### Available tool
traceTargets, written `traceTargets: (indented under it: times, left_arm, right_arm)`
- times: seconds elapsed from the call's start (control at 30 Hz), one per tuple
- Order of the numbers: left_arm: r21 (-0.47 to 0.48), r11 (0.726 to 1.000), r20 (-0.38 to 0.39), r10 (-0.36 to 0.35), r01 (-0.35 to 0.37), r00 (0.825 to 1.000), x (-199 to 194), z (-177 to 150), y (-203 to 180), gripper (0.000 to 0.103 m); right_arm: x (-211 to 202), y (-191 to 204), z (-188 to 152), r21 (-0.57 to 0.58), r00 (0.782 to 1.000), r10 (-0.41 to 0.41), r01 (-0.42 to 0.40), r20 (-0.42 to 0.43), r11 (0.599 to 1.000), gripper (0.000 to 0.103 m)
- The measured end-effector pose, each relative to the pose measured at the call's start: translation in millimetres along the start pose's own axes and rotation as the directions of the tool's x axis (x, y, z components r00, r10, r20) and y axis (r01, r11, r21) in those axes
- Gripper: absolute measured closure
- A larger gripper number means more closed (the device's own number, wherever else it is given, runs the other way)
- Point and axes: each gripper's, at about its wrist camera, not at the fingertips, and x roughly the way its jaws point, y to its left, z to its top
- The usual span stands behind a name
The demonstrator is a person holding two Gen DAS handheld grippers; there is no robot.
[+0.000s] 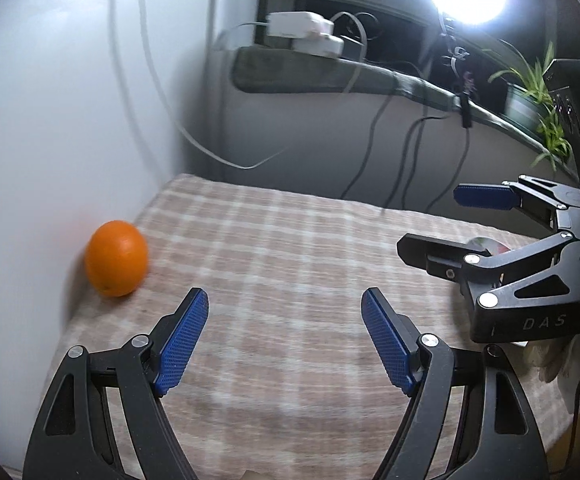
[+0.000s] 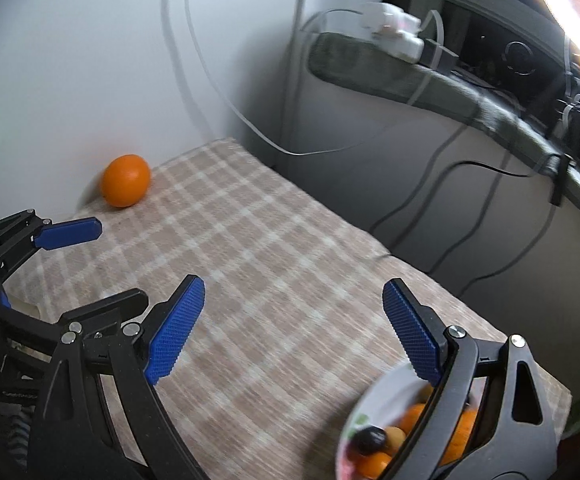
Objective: Organize fruits
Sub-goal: 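Move the right tool to the orange resting against the wall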
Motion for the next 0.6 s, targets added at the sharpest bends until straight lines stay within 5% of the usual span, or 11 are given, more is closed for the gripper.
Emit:
traceTargets:
  times: [0.37,0.6]
  left_arm:
    - [-0.138,0.987,0.026,0.083,-0.079,0.996,-1,-10,59,0.024]
    - [-0.218,0.970,0.011,0.112,-0.107,0.994,7,-16,90,0.025]
  right_arm:
    - [38,14,30,0.065,0.984,0.175,-0.173,-0.020,0.983,0.010]
    - [66,30,50,0.079,0.945,0.325,-0.321,-0.048,0.944,0.010]
